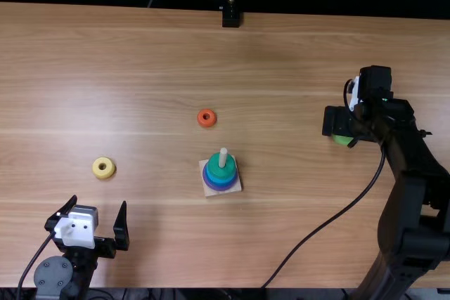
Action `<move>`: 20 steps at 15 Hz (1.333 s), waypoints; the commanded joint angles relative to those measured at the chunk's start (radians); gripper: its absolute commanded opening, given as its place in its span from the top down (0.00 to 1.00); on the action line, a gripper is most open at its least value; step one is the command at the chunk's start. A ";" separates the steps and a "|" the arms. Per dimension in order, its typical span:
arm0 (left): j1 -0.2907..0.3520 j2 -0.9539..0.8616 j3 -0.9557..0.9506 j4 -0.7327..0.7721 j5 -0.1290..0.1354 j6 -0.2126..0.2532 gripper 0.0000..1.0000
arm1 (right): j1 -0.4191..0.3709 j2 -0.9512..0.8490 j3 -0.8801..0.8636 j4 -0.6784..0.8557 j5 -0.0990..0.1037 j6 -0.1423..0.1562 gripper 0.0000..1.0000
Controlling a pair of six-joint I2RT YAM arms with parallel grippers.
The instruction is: Build the Hanoi tower: stack the rings onto the peg from bottom to top in this color order: purple, dark blue, light blue, dark green, light green, yellow, orange.
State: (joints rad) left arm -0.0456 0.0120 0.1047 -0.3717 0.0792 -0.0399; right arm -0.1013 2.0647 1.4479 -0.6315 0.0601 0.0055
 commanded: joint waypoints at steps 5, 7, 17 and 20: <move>0.003 -0.012 -0.105 -0.074 0.018 0.012 0.00 | -0.003 0.021 0.011 -0.003 -0.001 0.002 0.00; 0.003 -0.012 -0.105 -0.074 0.018 0.012 0.00 | -0.001 0.020 0.011 -0.008 -0.001 0.011 0.00; 0.003 -0.012 -0.105 -0.074 0.018 0.012 0.00 | 0.002 0.012 -0.041 -0.040 0.004 0.013 0.38; 0.003 -0.012 -0.105 -0.074 0.018 0.012 0.00 | 0.000 0.011 -0.050 -0.040 0.004 0.011 0.74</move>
State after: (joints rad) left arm -0.0460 0.0116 0.1043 -0.3721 0.0788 -0.0399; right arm -0.1009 2.0651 1.4261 -0.6659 0.0441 0.0139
